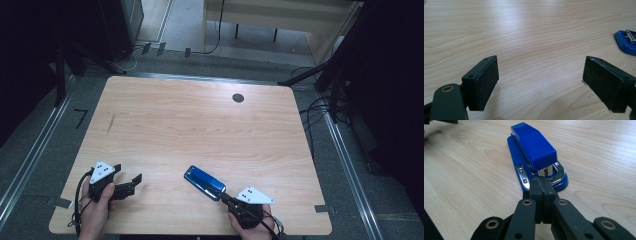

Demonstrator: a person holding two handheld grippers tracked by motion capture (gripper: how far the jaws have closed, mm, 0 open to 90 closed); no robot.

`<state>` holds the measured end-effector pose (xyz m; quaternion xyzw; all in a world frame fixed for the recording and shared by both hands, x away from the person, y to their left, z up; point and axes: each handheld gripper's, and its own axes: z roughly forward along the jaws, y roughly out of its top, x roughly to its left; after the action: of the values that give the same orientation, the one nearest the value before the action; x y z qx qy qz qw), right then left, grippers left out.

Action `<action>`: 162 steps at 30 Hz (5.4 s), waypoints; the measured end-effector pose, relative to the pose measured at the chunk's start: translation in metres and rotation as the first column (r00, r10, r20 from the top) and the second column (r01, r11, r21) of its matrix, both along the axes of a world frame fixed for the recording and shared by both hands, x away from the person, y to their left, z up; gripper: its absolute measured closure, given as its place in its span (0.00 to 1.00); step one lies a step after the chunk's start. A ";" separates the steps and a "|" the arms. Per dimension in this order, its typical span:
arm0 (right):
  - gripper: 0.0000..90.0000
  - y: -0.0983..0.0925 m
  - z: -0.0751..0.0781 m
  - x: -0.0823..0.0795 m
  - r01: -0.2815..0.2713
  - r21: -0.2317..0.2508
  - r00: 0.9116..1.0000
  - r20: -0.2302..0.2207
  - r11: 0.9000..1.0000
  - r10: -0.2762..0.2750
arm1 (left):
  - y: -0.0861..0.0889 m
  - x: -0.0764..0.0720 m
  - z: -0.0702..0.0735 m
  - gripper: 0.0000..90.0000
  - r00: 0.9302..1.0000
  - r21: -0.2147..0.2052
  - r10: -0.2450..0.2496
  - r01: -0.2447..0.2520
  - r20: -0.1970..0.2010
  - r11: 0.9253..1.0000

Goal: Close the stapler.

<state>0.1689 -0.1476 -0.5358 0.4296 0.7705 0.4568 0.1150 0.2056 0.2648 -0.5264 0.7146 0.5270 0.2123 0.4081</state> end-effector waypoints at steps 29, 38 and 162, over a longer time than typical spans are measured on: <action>1.00 0.015 -0.007 -0.002 0.002 0.026 1.000 0.004 1.000 -0.002 | 0.008 0.004 0.000 0.16 0.999 -0.008 0.036 -0.036 -0.023 0.999; 1.00 0.015 -0.005 0.000 0.000 0.029 1.000 0.008 1.000 -0.001 | 0.007 0.004 0.000 0.16 0.999 -0.003 0.035 -0.035 -0.027 0.999; 0.22 -0.058 0.033 0.054 0.027 0.015 1.000 0.014 1.000 -0.028 | 0.008 0.006 -0.001 0.16 0.999 -0.017 0.029 -0.030 -0.044 0.999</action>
<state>0.2224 -0.2057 -0.5033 0.4375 0.7602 0.4640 0.1237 0.2120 0.2730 -0.5272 0.7074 0.5482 0.1981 0.3997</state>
